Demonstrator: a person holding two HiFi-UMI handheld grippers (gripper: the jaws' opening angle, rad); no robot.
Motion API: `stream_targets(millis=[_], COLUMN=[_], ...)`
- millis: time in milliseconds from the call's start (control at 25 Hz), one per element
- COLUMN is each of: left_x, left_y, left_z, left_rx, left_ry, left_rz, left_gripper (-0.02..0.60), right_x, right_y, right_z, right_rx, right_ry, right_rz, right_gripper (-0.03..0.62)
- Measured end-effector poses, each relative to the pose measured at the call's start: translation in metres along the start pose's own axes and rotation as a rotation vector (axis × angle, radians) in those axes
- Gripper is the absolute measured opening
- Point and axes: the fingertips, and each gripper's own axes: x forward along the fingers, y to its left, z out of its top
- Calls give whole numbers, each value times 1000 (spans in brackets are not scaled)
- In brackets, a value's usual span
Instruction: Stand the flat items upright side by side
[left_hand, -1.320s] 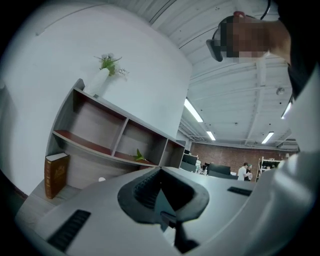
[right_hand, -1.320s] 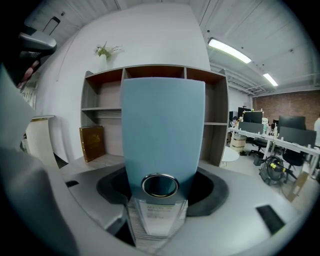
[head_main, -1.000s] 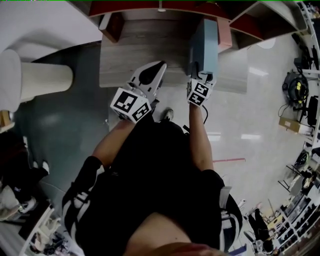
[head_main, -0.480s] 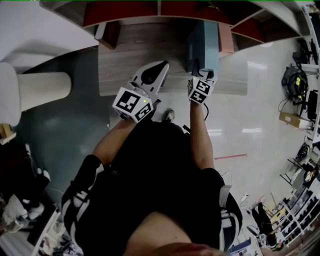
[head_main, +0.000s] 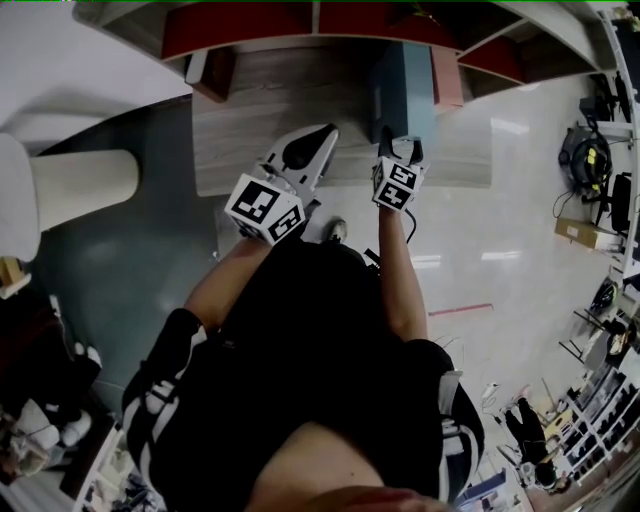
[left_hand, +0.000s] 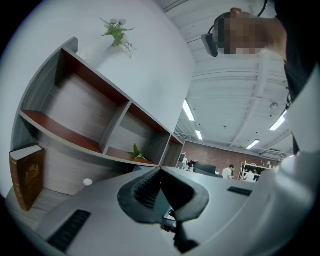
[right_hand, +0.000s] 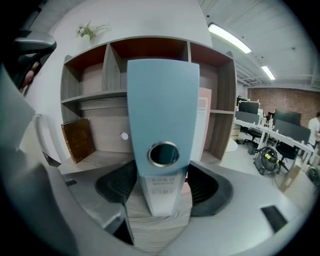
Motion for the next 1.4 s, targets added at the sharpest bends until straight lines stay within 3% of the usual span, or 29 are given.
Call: stream_targets(millis=[240, 360, 440, 640, 1400], left_x=[-2, -3, -4, -7, -10], left_y=[0, 2, 5, 11, 40], left_z=[-6, -6, -7, -9, -4], left_rx=[-20, -23, -24, -33, -46], left_ry=[9, 13, 15, 7, 13], left_rz=[-5, -3, 2, 18, 74], left_gripper=[21, 21, 21, 21, 21], right_x=[-14, -10, -4, 11, 62], right_y=[7, 10, 13, 12, 12], right_z=[-41, -48, -50, -43, -8], right_rx=[48, 56, 58, 103, 119], right_ry=[117, 136, 149, 150, 134], right_rz=[27, 13, 10, -5, -14], right_gripper=[304, 156, 121, 118, 120])
